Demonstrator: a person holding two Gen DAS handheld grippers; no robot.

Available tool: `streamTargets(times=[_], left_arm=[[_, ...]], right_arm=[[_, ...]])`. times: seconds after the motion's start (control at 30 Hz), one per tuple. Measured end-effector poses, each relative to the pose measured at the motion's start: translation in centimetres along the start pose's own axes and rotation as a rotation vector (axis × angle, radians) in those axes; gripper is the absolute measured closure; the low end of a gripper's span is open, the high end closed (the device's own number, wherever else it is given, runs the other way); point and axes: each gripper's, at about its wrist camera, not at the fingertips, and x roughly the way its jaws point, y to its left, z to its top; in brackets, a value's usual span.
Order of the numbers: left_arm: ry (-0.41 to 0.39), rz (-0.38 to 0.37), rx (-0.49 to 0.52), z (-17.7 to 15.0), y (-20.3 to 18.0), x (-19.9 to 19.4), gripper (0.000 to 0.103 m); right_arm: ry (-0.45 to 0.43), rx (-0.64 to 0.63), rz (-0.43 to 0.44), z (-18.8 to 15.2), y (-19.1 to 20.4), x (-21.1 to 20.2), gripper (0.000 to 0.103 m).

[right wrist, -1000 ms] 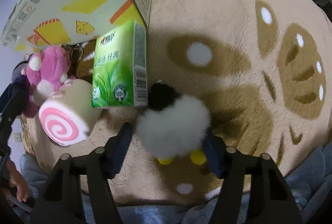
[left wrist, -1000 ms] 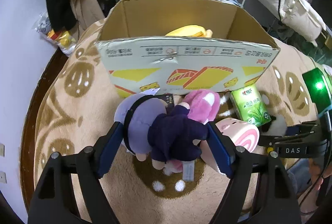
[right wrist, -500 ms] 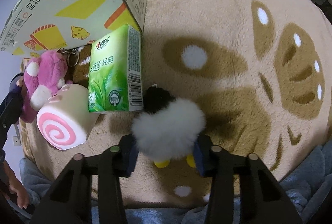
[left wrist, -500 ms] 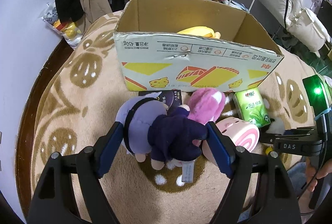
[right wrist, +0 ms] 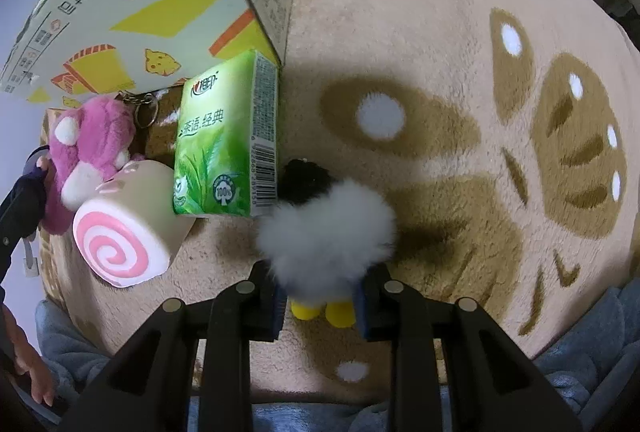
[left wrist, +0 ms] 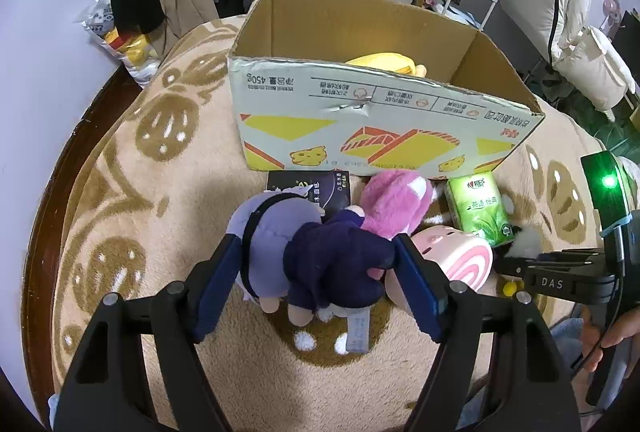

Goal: Organize soft objects
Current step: 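Close the left tool on the purple-hatted doll while the right tool grips the white pompom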

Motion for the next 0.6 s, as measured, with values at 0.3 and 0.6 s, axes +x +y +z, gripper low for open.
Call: streamTargets(times=[0.3, 0.6], left_arm=[[0.005, -0.024, 0.008, 0.2, 0.0, -0.4, 0.066], [-0.017, -0.024, 0.009, 0.1, 0.1, -1.3, 0.07]], right_arm=[[-0.075, -0.018, 0.03, 0.5, 0.3, -2.7, 0.088], [-0.146, 0.01, 0.059, 0.5, -0.2, -4.9, 0.089]])
